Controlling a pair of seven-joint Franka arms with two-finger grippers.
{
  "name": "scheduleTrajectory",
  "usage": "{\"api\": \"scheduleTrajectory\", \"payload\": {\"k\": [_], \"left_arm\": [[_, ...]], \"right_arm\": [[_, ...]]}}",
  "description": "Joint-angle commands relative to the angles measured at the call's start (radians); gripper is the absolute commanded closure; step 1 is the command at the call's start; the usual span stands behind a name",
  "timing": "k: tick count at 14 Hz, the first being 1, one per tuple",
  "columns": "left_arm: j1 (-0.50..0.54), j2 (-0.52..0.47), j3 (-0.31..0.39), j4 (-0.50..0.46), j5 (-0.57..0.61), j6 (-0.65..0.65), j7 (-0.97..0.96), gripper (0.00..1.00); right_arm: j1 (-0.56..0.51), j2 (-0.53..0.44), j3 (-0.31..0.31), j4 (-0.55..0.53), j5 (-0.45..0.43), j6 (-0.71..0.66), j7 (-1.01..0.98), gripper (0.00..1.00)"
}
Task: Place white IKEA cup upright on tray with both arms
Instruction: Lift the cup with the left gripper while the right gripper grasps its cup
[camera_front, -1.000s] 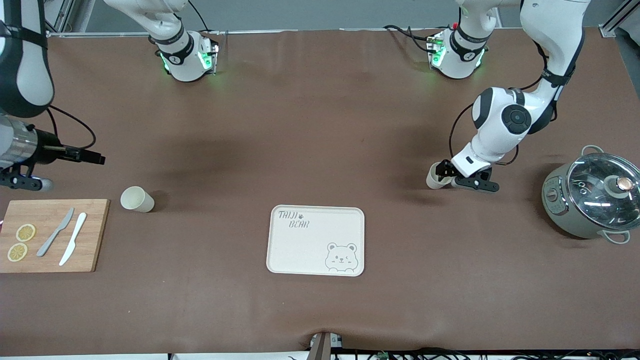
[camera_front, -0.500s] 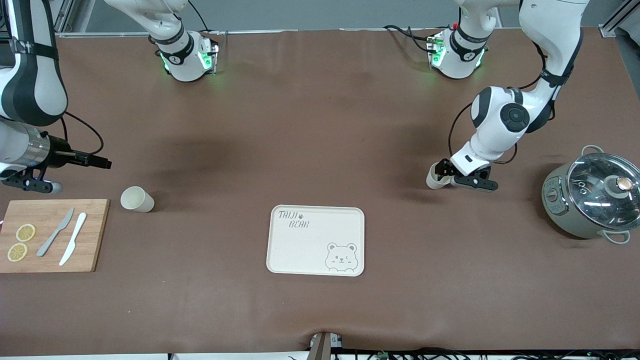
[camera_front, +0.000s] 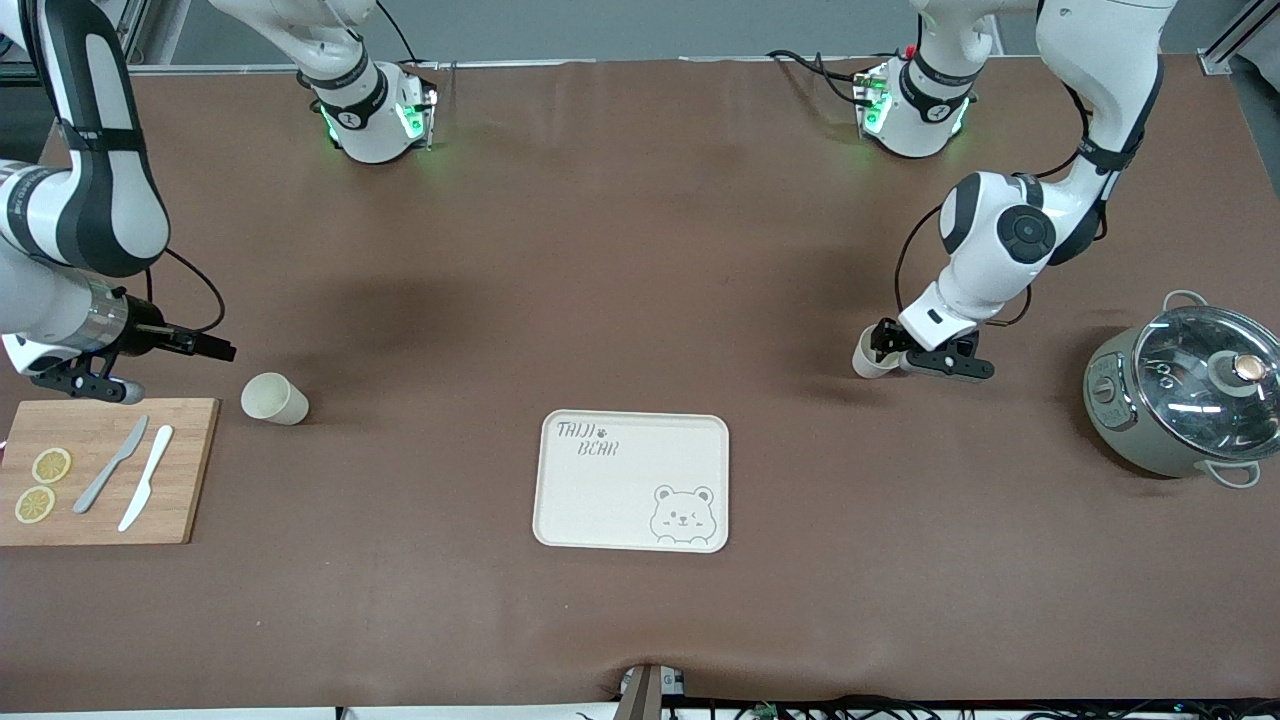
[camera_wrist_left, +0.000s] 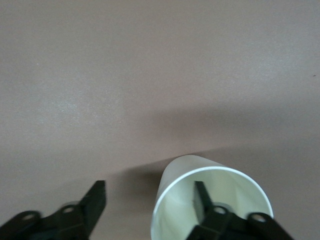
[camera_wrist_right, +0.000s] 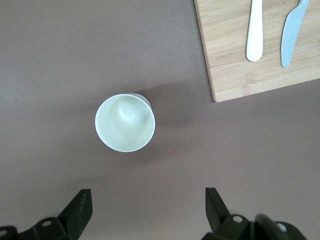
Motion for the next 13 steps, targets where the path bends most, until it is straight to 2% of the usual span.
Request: {"api": "scheduleTrajectory", "payload": {"k": [1,2,3,5,10,13], "left_arm": [[-0.001,-0.003,-0.009,-0.01,0.011,0.022,-0.028,1.0],[-0.001,-0.003,-0.009,-0.01,0.011,0.022,-0.03,1.0],[0.001,-0.003,-0.017,-0.01,0.011,0.022,-0.039,1.0],[-0.001,-0.003,-0.019,-0.008,0.011,0.022,-0.045,1.0],[-0.001,-0.002,-0.02,0.004,0.011,0.017,-0.042,1.0],[-0.001,-0.006,-0.02,0.05,0.011,-0.009,-0.043,1.0]], "right_arm": [[-0.017,0.008,0.016,-0.006,0.0,0.023,0.011,0.0],[-0.017,0.015,0.016,-0.004,0.002,0.028,0.009,0.0],[-0.017,0.017,0.016,-0.004,0.002,0.026,0.011,0.11],[-0.019,0.032,0.016,-0.003,0.002,0.035,0.009,0.23],[-0.023,0.074,0.017,-0.004,0.011,0.103,0.011,0.22],[-0.023,0.097,0.016,-0.006,0.012,0.143,0.011,0.22]]}}
